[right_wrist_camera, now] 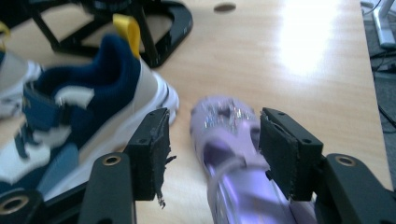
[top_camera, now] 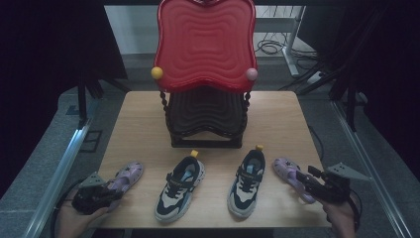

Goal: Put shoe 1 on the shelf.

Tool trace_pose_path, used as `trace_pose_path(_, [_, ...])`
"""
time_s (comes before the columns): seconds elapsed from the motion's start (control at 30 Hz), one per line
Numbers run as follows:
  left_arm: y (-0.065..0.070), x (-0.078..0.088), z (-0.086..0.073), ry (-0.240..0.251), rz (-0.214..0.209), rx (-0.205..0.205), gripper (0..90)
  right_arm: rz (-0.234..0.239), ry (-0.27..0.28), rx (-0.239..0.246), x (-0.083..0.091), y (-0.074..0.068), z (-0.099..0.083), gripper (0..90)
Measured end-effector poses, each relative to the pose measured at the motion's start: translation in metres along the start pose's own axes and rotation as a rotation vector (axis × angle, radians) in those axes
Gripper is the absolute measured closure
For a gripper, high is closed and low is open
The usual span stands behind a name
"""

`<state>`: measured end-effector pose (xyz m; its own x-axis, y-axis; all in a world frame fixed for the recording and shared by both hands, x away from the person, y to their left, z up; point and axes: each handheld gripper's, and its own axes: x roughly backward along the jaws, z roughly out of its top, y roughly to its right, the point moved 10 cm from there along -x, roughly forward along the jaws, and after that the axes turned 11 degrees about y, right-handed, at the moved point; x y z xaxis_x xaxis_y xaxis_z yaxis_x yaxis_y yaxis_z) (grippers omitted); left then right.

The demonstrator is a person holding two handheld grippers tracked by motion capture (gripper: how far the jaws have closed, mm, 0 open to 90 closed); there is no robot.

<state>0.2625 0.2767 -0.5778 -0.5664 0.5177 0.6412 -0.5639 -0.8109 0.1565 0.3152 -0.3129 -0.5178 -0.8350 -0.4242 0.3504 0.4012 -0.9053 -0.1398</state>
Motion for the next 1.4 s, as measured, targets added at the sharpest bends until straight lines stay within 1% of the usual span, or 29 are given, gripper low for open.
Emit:
trace_pose_path(0.03, [0.000,0.000,0.000,0.002,0.001,0.001,84.3,-0.001,-0.015,0.009,0.002,0.001,-0.003,45.1])
trace_pose_path(0.07, [0.000,0.000,0.000,0.002,0.001,0.001,84.4,-0.001,-0.015,0.009,0.002,0.001,-0.003,45.1])
trace_pose_path(0.1, [0.000,0.000,0.000,0.006,0.002,0.004,84.4,-0.005,-0.038,0.022,0.005,0.003,-0.009,47.4])
trace_pose_path(0.13, [0.000,0.000,0.000,0.006,0.002,0.004,84.5,-0.005,-0.038,0.022,0.005,0.003,-0.009,47.4])
trace_pose_path(0.17, [-0.001,0.001,0.000,0.009,0.002,0.006,84.5,0.003,-0.052,0.023,0.009,0.003,-0.013,49.7])
trace_pose_path(0.2, [-0.001,0.001,0.000,0.009,0.002,0.006,84.5,0.003,-0.052,0.023,0.009,0.003,-0.013,49.7])
trace_pose_path(0.23, [-0.001,0.001,-0.001,0.011,0.000,0.009,84.6,0.013,-0.065,0.029,0.012,0.004,-0.018,52.4])
trace_pose_path(0.27, [-0.001,0.001,-0.001,0.011,0.000,0.009,84.6,0.013,-0.065,0.029,0.012,0.004,-0.018,52.4])
trace_pose_path(0.3, [-0.001,0.001,-0.001,0.012,0.000,0.011,84.5,0.025,-0.085,0.035,0.013,0.004,-0.023,54.7])
trace_pose_path(0.33, [-0.001,0.001,-0.001,0.012,0.000,0.011,84.5,0.025,-0.085,0.035,0.013,0.004,-0.023,54.7])
trace_pose_path(0.4, [0.000,0.000,-0.001,0.014,0.001,0.010,84.4,0.055,-0.098,0.029,0.011,0.002,-0.028,56.8])
trace_pose_path(0.47, [0.000,0.001,-0.001,0.015,0.001,0.011,84.3,0.070,-0.126,0.027,0.008,0.000,-0.033,57.5])
trace_pose_path(0.5, [0.000,0.001,-0.001,0.018,0.001,0.014,84.3,0.073,-0.142,0.031,0.007,-0.001,-0.036,58.1])
trace_pose_path(0.53, [0.000,0.001,-0.001,0.018,0.001,0.014,84.3,0.073,-0.142,0.031,0.007,-0.001,-0.036,58.1])
trace_pose_path(0.57, [0.000,0.001,-0.001,0.019,-0.003,0.018,84.3,0.082,-0.174,0.043,0.004,-0.002,-0.041,60.2])
trace_pose_path(0.63, [0.000,0.001,-0.001,0.018,-0.004,0.018,84.3,0.077,-0.186,0.048,0.002,-0.001,-0.044,62.4])
trace_pose_path(0.67, [0.000,0.001,-0.001,0.018,-0.004,0.018,84.3,0.077,-0.186,0.048,0.002,-0.001,-0.044,62.4])
trace_pose_path(0.7, [0.000,0.001,-0.001,0.019,-0.006,0.019,84.3,0.072,-0.192,0.033,0.000,0.000,-0.046,64.8])
trace_pose_path(0.8, [0.000,0.001,-0.001,0.022,-0.007,0.021,84.1,0.074,-0.197,0.030,-0.003,0.000,-0.048,66.5])
trace_pose_path(0.9, [0.000,0.001,-0.001,0.026,-0.008,0.023,84.1,0.073,-0.205,0.031,-0.006,0.001,-0.052,73.8])
trace_pose_path(0.93, [0.000,0.001,-0.001,0.026,-0.008,0.023,84.1,0.073,-0.205,0.031,-0.006,0.001,-0.052,73.8])
trace_pose_path(0.97, [-0.001,0.001,-0.001,0.027,-0.009,0.024,84.1,0.065,-0.203,0.032,-0.007,0.002,-0.052,77.6])
trace_pose_path(1.0, [-0.001,0.001,-0.001,0.027,-0.009,0.024,84.1,0.065,-0.203,0.032,-0.007,0.002,-0.052,77.6])
trace_pose_path(1.03, [-0.001,0.001,-0.001,0.027,-0.009,0.023,84.1,0.057,-0.202,0.026,-0.006,0.004,-0.052,81.0])
trace_pose_path(1.13, [-0.001,0.001,-0.002,0.028,-0.009,0.023,84.1,0.054,-0.197,0.020,-0.005,0.005,-0.051,82.3])
trace_pose_path(1.33, [-0.001,0.001,-0.001,0.035,-0.004,0.026,84.9,0.063,-0.193,0.019,-0.006,0.005,-0.051,84.4])
trace_pose_path(1.37, [-0.002,0.002,0.000,0.050,0.004,0.036,85.3,0.064,-0.189,0.018,-0.006,0.005,-0.051,84.6])
trace_pose_path(1.4, [-0.002,0.002,0.000,0.050,0.004,0.036,85.6,0.067,-0.187,0.015,-0.005,0.005,-0.051,84.8])
